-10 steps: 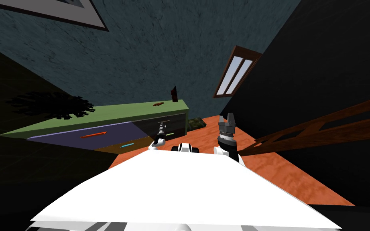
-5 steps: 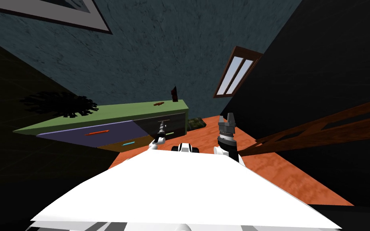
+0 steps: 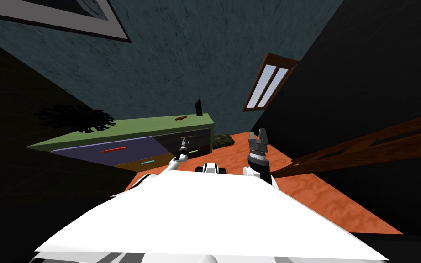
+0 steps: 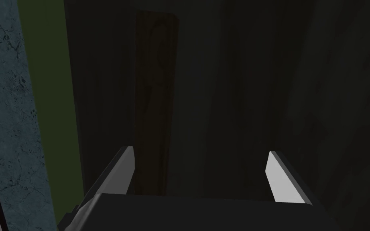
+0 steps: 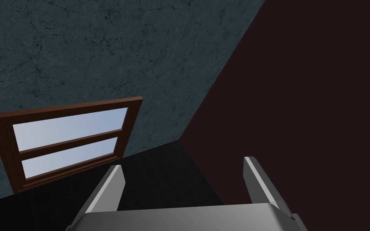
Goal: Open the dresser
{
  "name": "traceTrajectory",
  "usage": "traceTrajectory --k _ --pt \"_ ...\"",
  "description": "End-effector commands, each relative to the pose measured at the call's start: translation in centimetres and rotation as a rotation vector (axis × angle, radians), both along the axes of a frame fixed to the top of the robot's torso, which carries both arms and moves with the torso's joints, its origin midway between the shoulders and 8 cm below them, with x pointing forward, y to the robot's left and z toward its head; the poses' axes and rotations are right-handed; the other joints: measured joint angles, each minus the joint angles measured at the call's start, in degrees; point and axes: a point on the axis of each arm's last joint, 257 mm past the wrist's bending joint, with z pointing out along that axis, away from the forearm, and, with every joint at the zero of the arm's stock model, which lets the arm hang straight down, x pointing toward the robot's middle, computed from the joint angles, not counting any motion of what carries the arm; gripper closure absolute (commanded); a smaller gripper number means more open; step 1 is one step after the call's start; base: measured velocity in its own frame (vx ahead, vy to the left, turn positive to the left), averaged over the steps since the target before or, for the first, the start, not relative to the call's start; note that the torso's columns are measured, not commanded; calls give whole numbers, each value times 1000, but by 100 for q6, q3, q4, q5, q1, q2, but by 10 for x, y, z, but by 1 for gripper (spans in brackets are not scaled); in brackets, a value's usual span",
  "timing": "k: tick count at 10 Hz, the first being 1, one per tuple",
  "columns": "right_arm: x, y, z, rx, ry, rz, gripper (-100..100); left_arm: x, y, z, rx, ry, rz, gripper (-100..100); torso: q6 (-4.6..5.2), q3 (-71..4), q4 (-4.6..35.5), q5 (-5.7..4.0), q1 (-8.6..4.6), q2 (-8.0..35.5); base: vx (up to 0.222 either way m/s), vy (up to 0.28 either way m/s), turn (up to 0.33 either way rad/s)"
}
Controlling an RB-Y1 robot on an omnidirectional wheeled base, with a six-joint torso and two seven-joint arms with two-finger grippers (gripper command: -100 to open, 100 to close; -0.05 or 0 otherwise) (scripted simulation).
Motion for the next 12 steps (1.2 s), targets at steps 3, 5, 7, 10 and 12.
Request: traceTrajectory --k 3,5,7,10,12 --pt "0 0 0 0 0 0 0 32 38 27 54 -20 25 -100 3 8 11 -11 -24 15 -47 -50 68" --pt "0 0 0 0 0 0 0 38 61 39 99 -21 42 -100 4 4 9 -6 -8 8 -32 -31 33" --pt "0 0 0 0 0 0 0 37 75 33 100 4 74 -100 4 7 10 -8 -14 12 -33 -27 25" --pt "0 0 0 0 0 0 0 20 51 5 65 35 50 100 6 -2 6 -3 0 -3 27 32 -36" --pt "0 0 0 0 0 0 0 15 56 -3 69 56 59 100 5 -41 -58 46 39 -67 19 11 -16"
